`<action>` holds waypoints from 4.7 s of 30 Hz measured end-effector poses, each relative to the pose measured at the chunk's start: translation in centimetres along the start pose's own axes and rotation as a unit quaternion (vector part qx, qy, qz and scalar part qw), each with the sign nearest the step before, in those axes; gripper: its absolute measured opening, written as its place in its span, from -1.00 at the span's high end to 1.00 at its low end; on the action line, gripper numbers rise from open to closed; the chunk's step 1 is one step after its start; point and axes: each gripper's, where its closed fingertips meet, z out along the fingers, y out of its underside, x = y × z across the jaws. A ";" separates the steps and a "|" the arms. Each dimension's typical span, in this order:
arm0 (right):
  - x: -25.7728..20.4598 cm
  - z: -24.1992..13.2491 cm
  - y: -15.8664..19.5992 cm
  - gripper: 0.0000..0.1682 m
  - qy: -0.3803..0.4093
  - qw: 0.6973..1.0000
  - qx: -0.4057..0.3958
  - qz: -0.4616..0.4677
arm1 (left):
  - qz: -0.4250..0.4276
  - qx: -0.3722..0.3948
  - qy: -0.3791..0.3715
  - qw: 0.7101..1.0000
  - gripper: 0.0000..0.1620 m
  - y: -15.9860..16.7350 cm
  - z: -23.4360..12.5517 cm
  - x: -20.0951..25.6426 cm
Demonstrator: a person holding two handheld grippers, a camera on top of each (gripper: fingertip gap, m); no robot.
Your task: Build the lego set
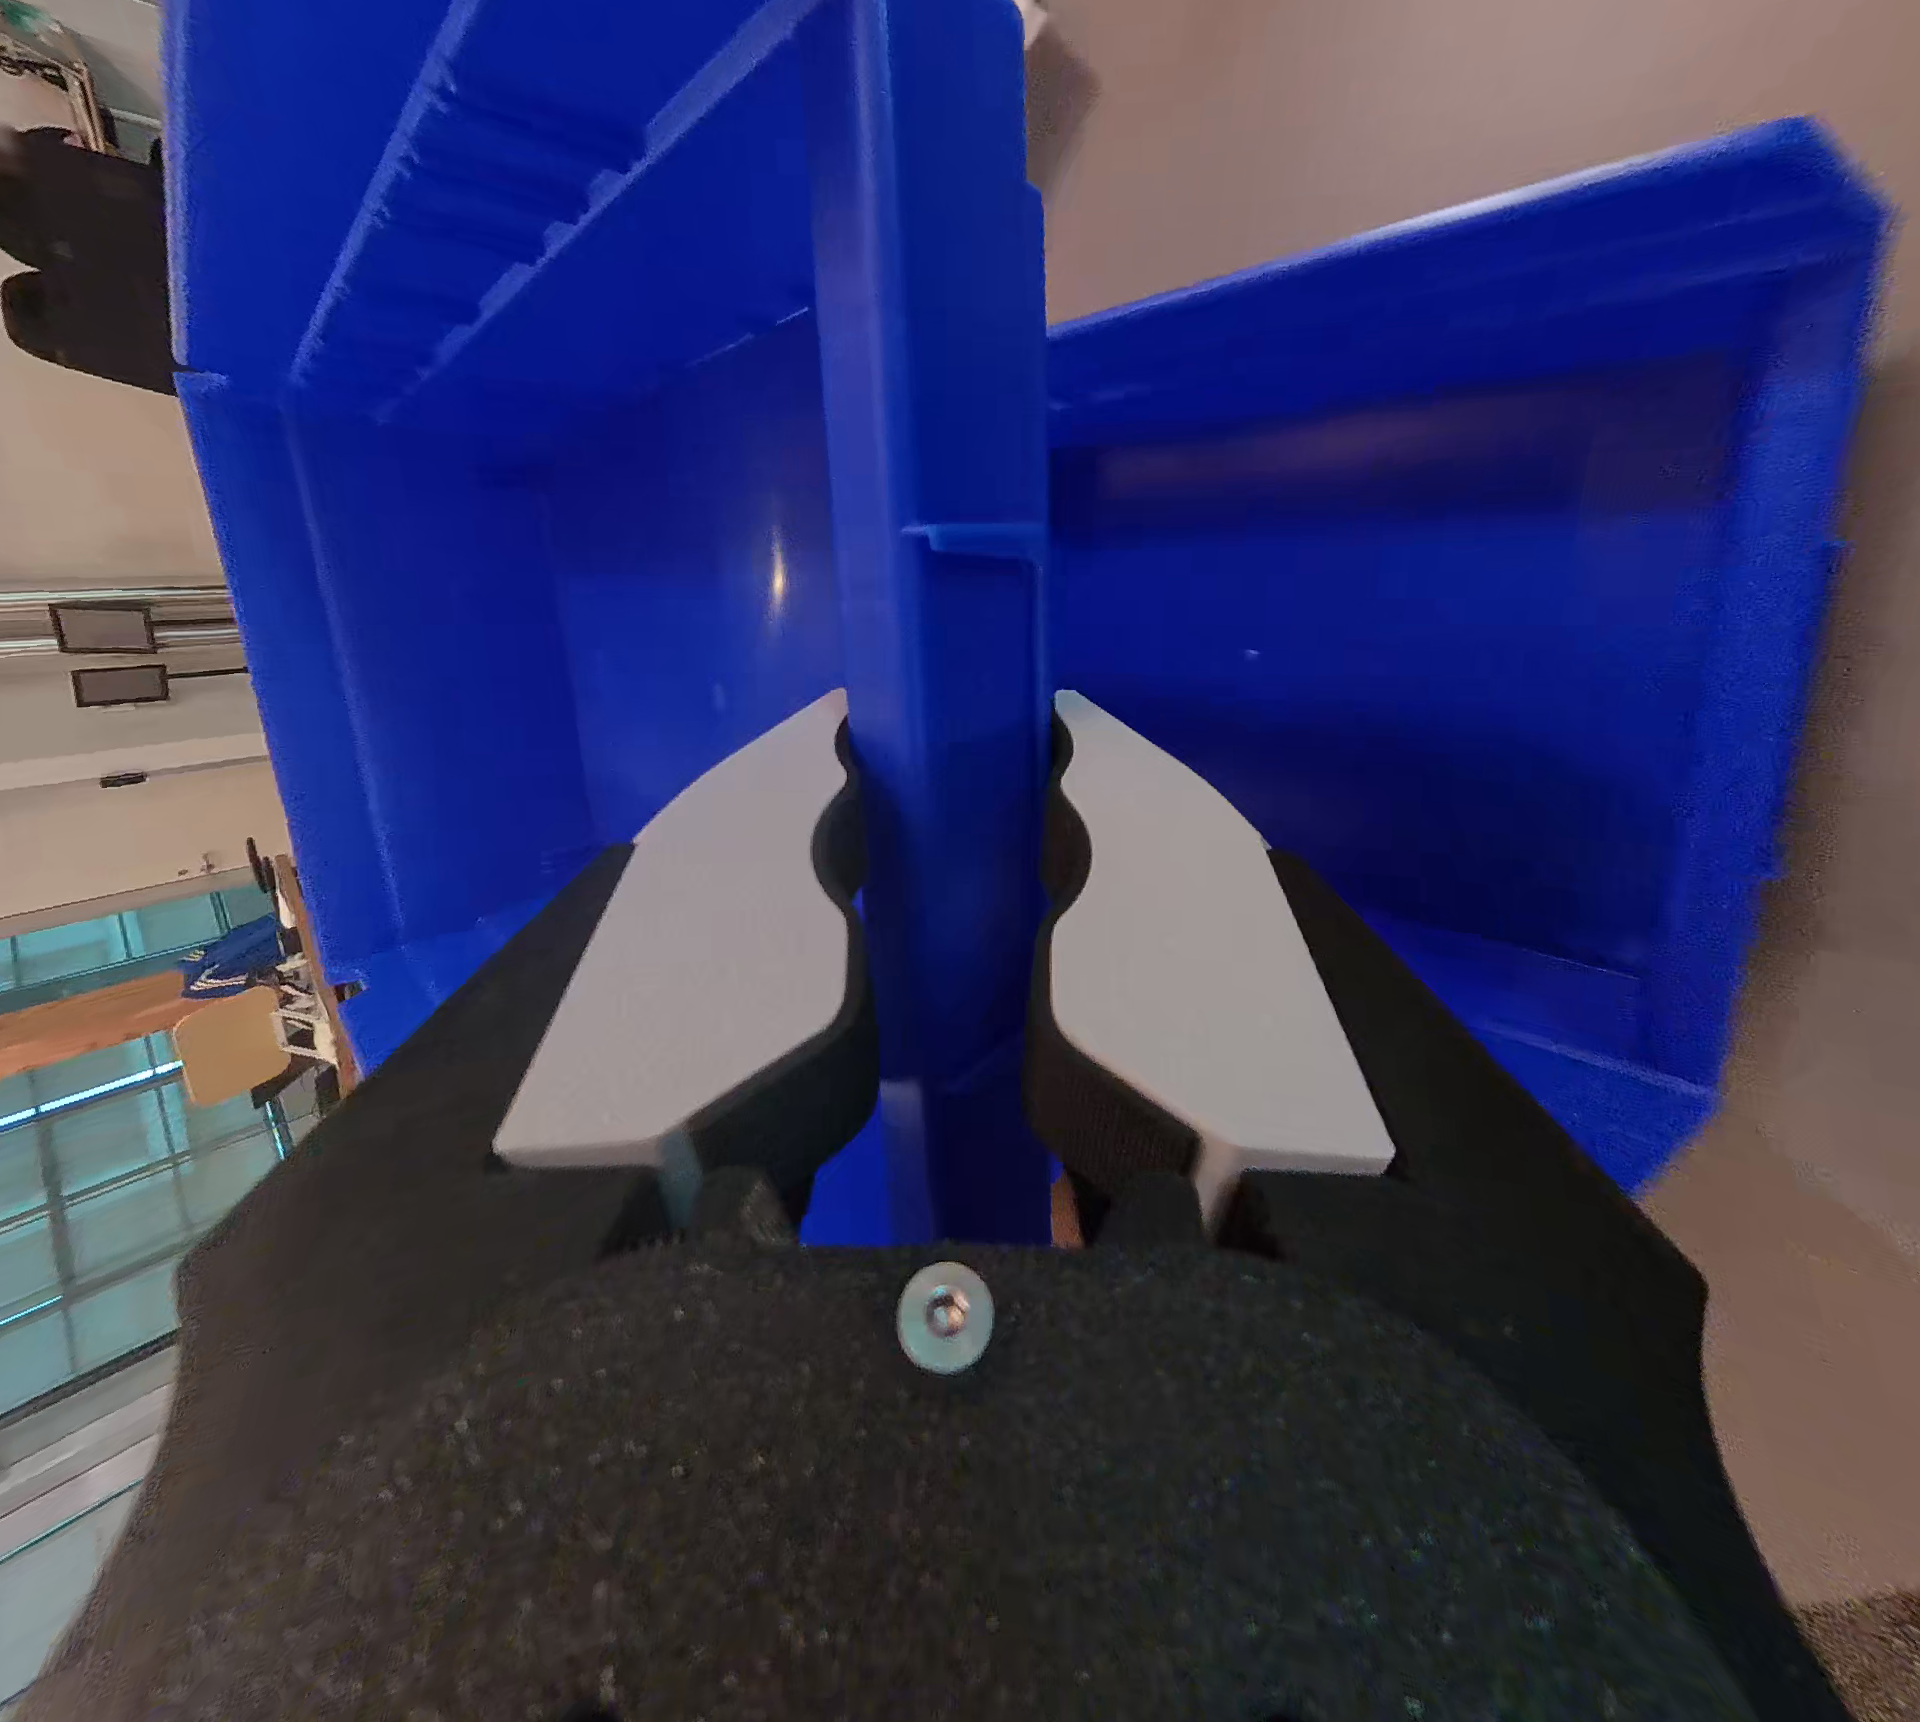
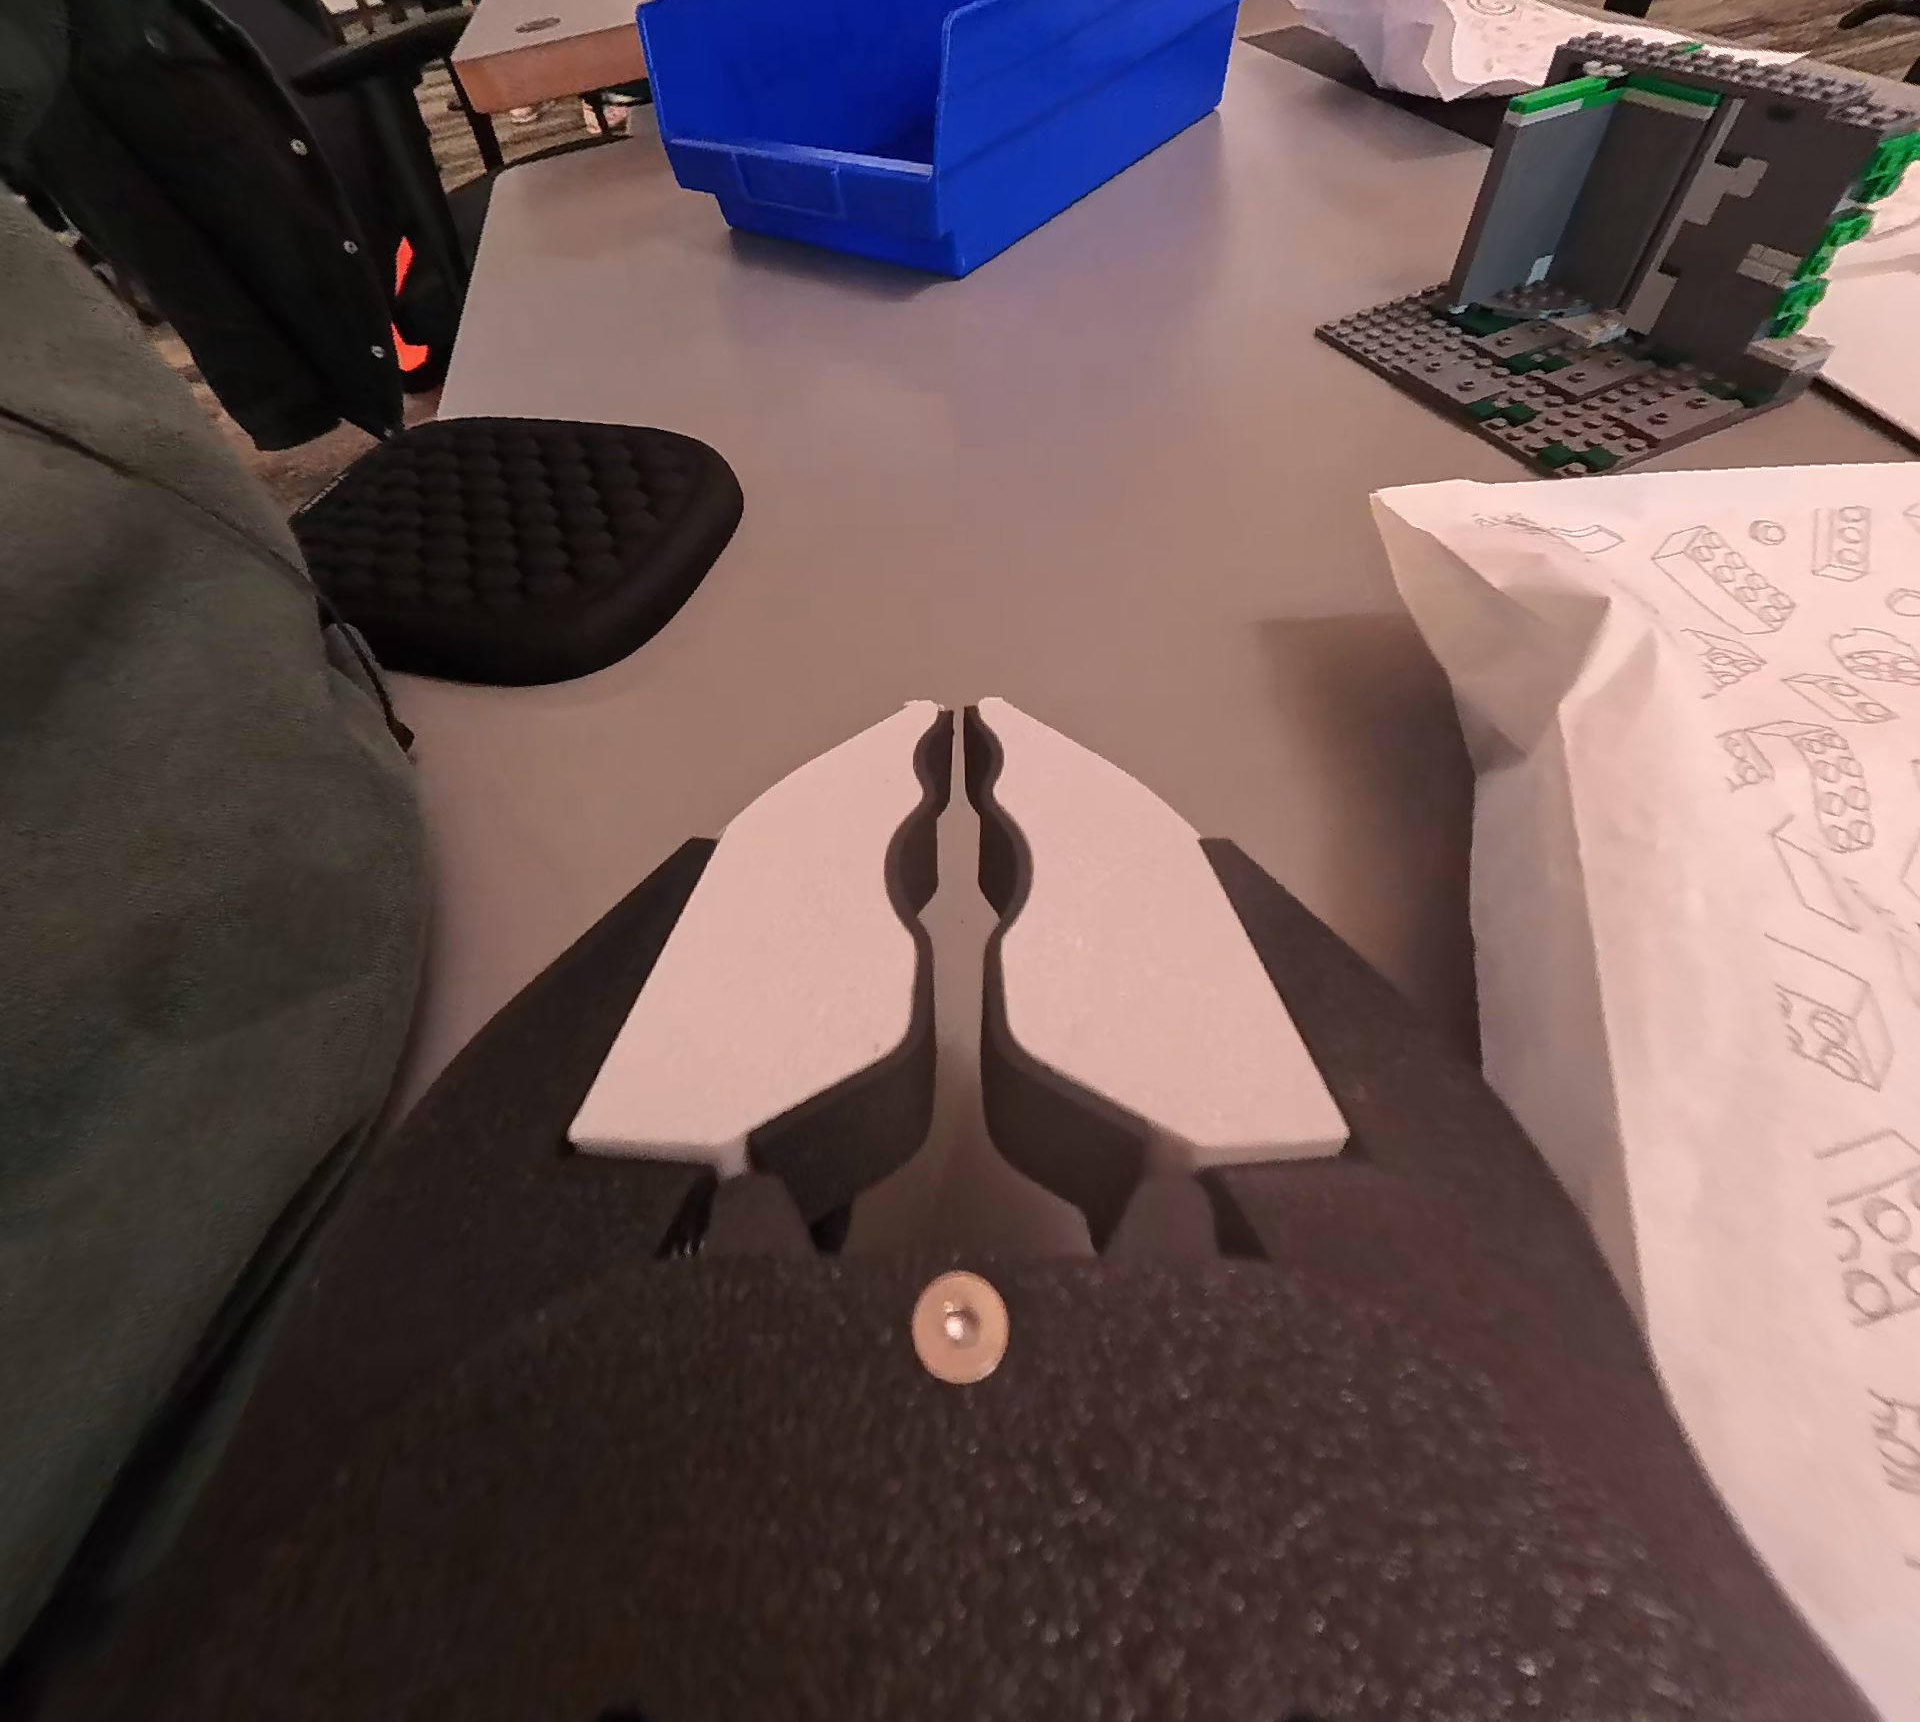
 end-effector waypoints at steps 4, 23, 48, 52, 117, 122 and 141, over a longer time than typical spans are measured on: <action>-0.3 0.2 -0.4 0.98 -0.004 1.000 0.005 0.003 | -0.010 -0.005 0.014 1.000 0.62 0.6 4.2 -4.8; 0.4 2.8 -3.1 0.98 -0.006 0.998 0.027 0.054 | 0.021 -0.014 0.083 0.996 0.62 3.4 23.4 -10.3; 1.0 3.0 -3.2 0.98 -0.016 0.995 0.051 0.081 | 0.021 -0.047 0.153 0.987 0.61 5.7 23.4 -7.9; 1.1 3.0 -3.2 0.98 -0.021 0.994 0.057 0.090 | -0.003 -0.071 0.155 0.985 0.58 7.2 23.4 -7.9; -1.2 1.0 -5.1 0.98 -0.080 0.986 0.123 0.083 | 0.034 -0.076 0.256 0.963 0.71 4.9 4.0 23.0; -1.5 1.2 -5.1 0.98 -0.083 0.986 0.121 0.082 | 0.020 -0.071 0.246 0.966 0.71 5.1 3.5 23.4; -1.6 0.9 -5.4 0.98 -0.081 0.986 0.127 0.077 | -0.161 -0.110 0.136 0.971 0.70 -4.7 8.3 21.7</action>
